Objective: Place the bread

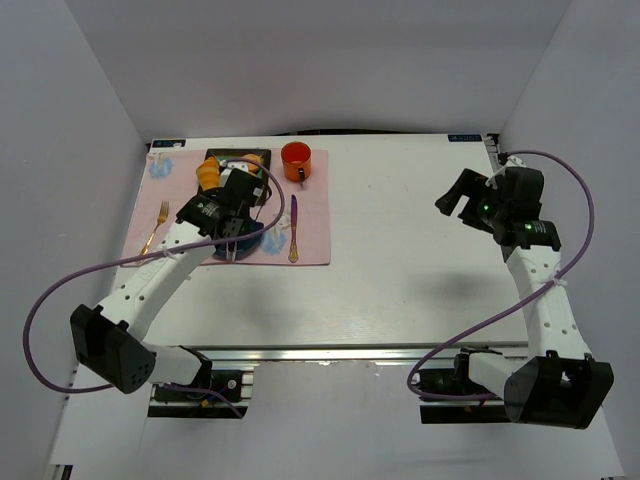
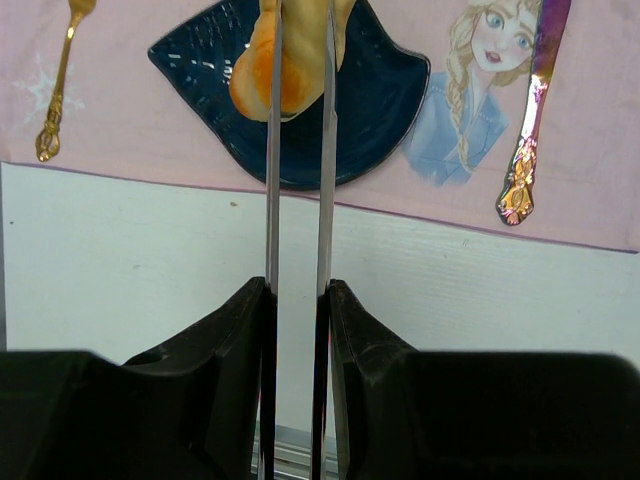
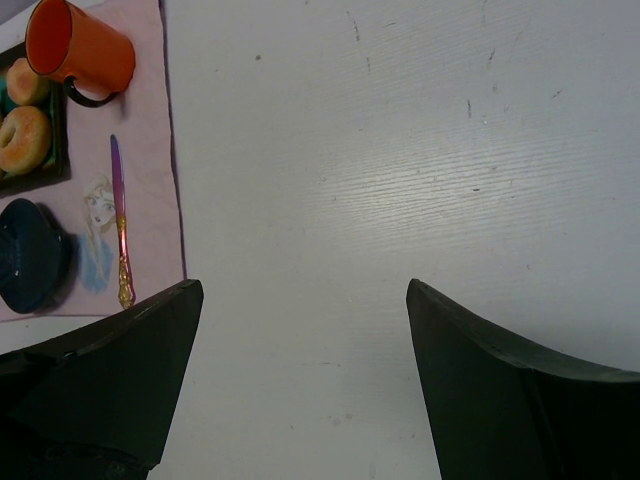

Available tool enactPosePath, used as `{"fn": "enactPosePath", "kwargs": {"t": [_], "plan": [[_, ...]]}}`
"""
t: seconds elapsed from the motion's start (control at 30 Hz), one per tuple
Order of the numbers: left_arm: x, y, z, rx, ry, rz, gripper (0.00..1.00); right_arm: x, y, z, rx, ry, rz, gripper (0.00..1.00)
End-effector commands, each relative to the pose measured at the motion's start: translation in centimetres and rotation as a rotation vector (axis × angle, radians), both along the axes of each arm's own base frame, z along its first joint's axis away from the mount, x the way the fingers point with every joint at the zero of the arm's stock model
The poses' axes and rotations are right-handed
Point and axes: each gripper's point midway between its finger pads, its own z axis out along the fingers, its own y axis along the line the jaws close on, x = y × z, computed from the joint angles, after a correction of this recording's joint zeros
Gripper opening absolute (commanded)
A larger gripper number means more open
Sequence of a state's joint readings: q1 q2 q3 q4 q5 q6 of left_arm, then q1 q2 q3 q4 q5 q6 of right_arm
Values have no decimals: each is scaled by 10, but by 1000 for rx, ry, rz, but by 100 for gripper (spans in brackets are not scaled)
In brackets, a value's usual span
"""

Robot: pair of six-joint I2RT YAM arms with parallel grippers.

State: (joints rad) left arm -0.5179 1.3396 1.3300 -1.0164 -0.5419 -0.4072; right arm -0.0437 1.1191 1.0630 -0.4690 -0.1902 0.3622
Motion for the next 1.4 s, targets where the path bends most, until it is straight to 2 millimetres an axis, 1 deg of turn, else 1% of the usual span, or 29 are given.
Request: {"fn": "enactPosePath", "kwargs": {"t": [0.0, 0.1, 0.13, 0.23, 0.27, 0.5, 0.6, 0.73, 0.77, 0.87, 1.1, 1.27, 1.37], "plan": [[1, 3, 6, -15, -74, 43, 28, -1, 3, 7, -3, -38, 21, 89], [0, 2, -2, -17, -81, 49, 28, -2, 4, 6, 0, -35, 22, 89], [-1, 2, -9, -17, -73, 51, 28, -2, 5, 6, 2, -33, 25, 89], [0, -3, -16, -27, -70, 44, 28, -3, 8, 2, 14, -30, 36, 89], [-1, -6, -21, -21, -58, 37, 28, -3, 8, 2, 15, -28, 36, 89], [0, -16, -35, 3, -55, 34, 30, -5, 9, -3, 15, -20, 38, 89], [0, -19, -40, 8, -49, 33, 32, -5, 9, -2, 15, -21, 38, 89], [-3, -21, -44, 13, -40, 38, 39, -6, 10, -2, 14, -24, 40, 89], [-3, -21, -44, 13, -41, 38, 44, -6, 9, -1, 15, -26, 38, 89], [-5, -22, -45, 12, -36, 38, 54, -7, 9, -3, 13, -23, 37, 89], [-11, -22, -44, 0, -28, 39, 59, -8, 10, -6, 17, -17, 40, 89], [-17, -23, -42, -16, -25, 35, 67, -8, 10, -5, 16, -20, 39, 89], [-20, -28, -39, -44, -19, 22, 67, -9, 10, -6, 17, -18, 38, 89]]}}
